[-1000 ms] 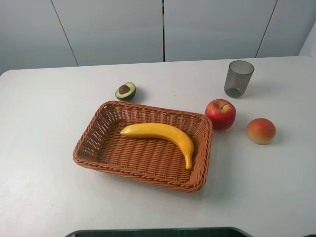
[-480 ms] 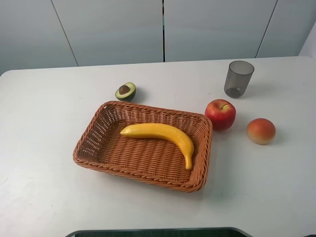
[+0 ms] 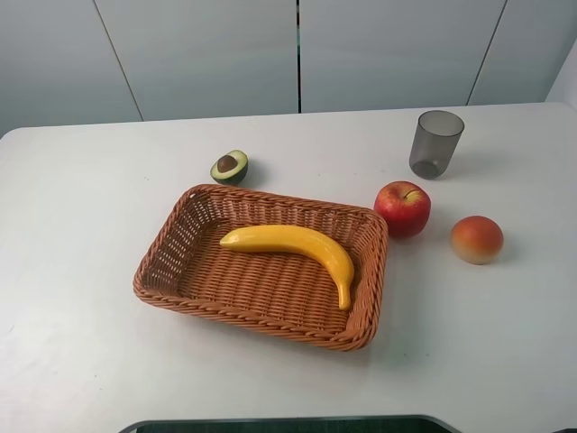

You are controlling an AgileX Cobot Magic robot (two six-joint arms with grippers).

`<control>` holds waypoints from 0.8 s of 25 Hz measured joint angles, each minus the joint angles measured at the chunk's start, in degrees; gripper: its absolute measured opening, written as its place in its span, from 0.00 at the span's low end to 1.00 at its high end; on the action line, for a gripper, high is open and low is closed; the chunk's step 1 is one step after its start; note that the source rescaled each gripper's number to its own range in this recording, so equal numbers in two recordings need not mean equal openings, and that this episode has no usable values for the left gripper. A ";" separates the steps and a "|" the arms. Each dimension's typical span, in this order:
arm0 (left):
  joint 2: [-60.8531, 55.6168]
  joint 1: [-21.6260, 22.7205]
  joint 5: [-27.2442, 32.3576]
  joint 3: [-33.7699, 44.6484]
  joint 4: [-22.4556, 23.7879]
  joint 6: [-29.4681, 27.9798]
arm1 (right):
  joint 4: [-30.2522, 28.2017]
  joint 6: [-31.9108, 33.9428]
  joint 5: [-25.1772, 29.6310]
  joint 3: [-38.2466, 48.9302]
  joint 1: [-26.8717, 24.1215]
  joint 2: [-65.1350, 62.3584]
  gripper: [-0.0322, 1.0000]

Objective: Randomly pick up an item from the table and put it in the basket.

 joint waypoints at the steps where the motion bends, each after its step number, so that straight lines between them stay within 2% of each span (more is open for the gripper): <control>1: 0.00 0.00 0.00 0.00 0.00 0.00 | -0.14 0.00 0.00 0.00 0.00 0.00 0.99; 10: 0.00 0.00 0.00 0.00 0.00 0.00 | -0.94 0.00 -0.21 0.00 -1.04 0.00 0.99; 17: 0.00 0.00 0.00 0.00 0.00 0.00 | -0.94 0.00 -0.21 0.00 -11.13 0.00 0.99; 20: 0.00 0.00 0.00 0.00 0.00 0.00 | -0.97 0.00 -0.21 0.00 -12.80 0.00 0.99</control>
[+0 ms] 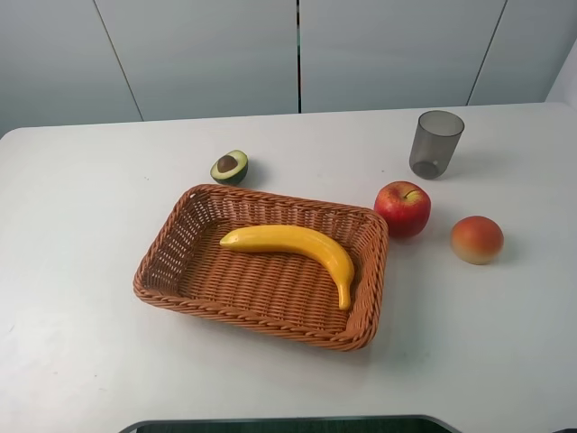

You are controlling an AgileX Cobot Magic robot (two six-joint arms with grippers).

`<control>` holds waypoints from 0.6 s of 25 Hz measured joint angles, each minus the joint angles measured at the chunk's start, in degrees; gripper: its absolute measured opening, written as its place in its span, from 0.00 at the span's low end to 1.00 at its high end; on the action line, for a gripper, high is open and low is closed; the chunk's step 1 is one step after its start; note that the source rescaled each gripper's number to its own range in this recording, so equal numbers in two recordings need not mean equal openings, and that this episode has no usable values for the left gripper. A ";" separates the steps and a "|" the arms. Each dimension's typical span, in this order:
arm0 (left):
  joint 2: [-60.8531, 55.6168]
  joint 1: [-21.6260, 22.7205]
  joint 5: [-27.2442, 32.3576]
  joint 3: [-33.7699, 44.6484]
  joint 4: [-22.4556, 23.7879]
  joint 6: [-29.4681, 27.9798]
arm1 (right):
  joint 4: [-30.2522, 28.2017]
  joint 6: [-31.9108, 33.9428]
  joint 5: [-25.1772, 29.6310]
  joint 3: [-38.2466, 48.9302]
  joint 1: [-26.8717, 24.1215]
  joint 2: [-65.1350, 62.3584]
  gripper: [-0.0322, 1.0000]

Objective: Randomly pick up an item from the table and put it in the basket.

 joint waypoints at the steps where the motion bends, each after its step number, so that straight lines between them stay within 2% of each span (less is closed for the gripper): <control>1: 0.00 0.00 0.00 0.00 0.00 0.00 | 0.00 0.00 0.00 0.00 -0.08 0.00 0.99; 15: 0.00 0.00 0.00 0.00 0.00 0.00 | 0.00 0.00 0.00 0.00 -0.08 0.00 0.99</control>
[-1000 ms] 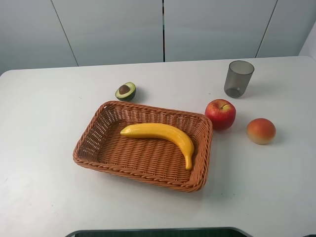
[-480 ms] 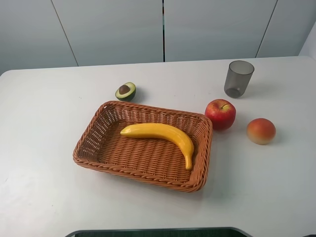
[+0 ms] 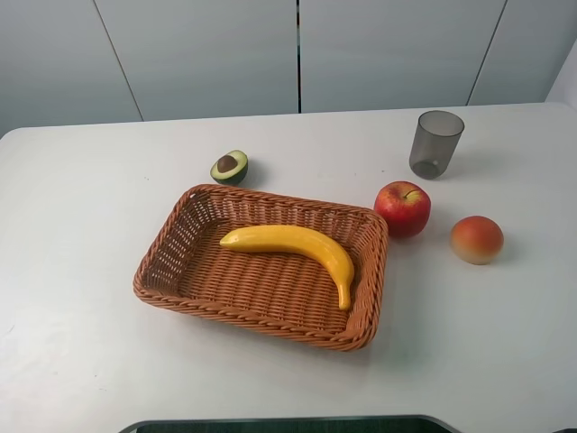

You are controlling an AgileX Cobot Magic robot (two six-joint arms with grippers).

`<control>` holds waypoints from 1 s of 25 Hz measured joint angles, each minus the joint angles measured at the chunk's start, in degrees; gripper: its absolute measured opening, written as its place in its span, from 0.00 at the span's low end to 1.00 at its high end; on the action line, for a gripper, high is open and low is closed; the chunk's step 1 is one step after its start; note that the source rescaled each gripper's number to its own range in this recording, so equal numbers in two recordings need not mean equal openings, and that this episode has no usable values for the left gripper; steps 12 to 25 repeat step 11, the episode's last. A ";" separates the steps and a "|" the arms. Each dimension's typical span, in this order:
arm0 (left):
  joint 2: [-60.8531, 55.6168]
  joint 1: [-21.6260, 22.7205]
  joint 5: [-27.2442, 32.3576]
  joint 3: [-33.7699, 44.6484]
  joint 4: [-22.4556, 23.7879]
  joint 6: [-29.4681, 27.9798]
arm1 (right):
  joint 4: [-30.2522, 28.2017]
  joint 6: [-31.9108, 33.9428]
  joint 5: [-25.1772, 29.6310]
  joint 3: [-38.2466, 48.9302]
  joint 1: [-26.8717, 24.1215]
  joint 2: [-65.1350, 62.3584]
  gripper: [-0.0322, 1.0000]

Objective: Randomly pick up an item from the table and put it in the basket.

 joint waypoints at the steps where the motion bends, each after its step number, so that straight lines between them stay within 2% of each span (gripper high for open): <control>1: 0.00 0.00 0.00 0.00 0.00 0.00 | 0.00 0.00 0.00 0.00 0.00 0.00 0.99; 25: 0.00 0.00 0.00 0.00 0.00 0.00 | 0.00 0.00 0.00 0.00 0.00 0.00 0.99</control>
